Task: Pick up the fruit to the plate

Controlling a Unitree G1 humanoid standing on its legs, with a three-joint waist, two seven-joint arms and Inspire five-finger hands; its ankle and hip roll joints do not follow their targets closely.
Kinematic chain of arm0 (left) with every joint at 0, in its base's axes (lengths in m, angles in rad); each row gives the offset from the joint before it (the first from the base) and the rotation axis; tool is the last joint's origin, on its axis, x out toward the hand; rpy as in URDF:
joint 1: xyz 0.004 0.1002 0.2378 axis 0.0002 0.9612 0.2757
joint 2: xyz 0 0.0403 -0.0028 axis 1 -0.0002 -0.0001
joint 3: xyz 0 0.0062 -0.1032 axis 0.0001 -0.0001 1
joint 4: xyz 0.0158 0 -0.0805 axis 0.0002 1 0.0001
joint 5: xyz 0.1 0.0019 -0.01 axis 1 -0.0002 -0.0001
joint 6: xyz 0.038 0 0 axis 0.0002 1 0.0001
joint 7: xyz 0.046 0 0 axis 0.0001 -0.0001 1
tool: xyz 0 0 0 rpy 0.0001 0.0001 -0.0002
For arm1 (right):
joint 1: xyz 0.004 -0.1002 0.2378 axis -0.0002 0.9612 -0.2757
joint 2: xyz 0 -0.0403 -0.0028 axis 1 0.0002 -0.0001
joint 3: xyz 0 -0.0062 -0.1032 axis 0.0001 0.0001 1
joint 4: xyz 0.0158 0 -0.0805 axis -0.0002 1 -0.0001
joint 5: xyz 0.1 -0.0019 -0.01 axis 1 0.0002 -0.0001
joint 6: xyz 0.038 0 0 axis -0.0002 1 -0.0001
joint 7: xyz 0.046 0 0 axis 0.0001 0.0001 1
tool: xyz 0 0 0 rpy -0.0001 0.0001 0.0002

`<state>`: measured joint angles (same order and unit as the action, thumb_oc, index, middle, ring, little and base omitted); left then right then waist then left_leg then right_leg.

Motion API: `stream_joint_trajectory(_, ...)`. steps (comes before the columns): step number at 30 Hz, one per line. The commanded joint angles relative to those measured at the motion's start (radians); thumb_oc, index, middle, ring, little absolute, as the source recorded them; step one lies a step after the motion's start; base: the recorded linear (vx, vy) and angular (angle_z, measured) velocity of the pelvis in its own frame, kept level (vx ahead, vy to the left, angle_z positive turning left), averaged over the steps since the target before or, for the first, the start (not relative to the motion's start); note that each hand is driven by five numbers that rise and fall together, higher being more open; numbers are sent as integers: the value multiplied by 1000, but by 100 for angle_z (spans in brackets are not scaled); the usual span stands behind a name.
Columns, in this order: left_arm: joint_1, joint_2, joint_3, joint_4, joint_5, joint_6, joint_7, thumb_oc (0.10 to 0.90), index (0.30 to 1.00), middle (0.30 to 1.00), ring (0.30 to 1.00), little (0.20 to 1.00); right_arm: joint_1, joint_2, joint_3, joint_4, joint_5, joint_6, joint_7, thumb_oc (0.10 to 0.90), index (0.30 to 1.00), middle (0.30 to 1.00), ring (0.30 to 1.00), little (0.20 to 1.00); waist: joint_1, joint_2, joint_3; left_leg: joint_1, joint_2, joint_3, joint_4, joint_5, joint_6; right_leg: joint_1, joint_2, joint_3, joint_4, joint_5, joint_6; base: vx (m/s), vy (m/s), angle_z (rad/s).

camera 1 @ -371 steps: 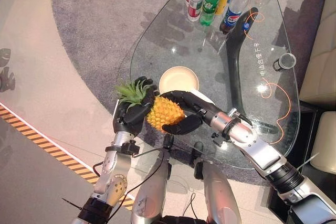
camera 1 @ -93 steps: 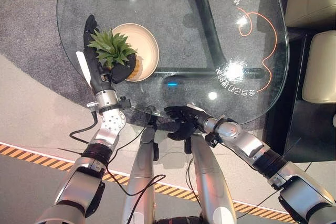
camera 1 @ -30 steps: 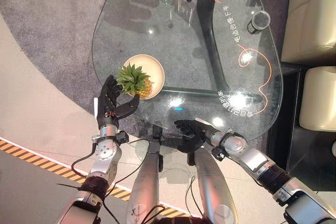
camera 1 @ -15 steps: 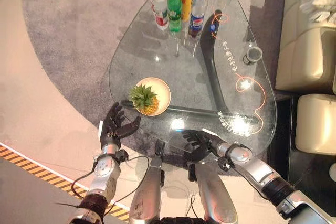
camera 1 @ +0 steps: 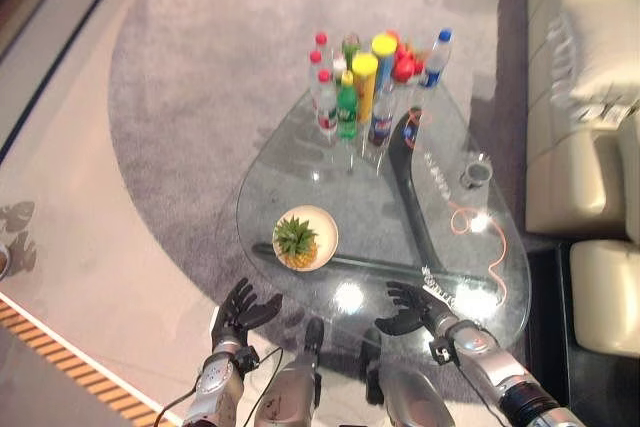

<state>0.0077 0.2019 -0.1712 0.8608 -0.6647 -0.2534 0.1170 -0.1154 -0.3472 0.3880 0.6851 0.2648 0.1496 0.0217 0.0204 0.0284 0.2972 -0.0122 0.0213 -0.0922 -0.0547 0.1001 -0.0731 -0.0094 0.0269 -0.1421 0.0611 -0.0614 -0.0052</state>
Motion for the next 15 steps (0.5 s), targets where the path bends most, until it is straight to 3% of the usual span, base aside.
stream_joint_trajectory(1,7,6,46,24,-45,-13,-10,800,900,900,900,900,49,23,-11,13,3,-51,-62,800,900,900,900,900,1,-49,-85,9,-40,2,14,-54,-7,51,-41,42,-76,58,65,87,24,2)
stream_joint_trajectory(7,-6,-19,71,221,-127,86,-100,800,900,900,900,900,46,68,-74,237,87,-75,-135,800,900,900,900,900,-5,-41,-136,58,-37,20,-6,-70,1,95,-50,46,-113,70,76,65,16,-2)
stream_joint_trajectory(15,-30,-27,83,383,-112,152,-149,800,900,900,900,900,35,116,-171,490,178,-73,-103,800,900,900,900,900,-17,-24,-186,105,-31,48,-19,-93,11,131,-54,54,-137,74,82,51,30,-7)
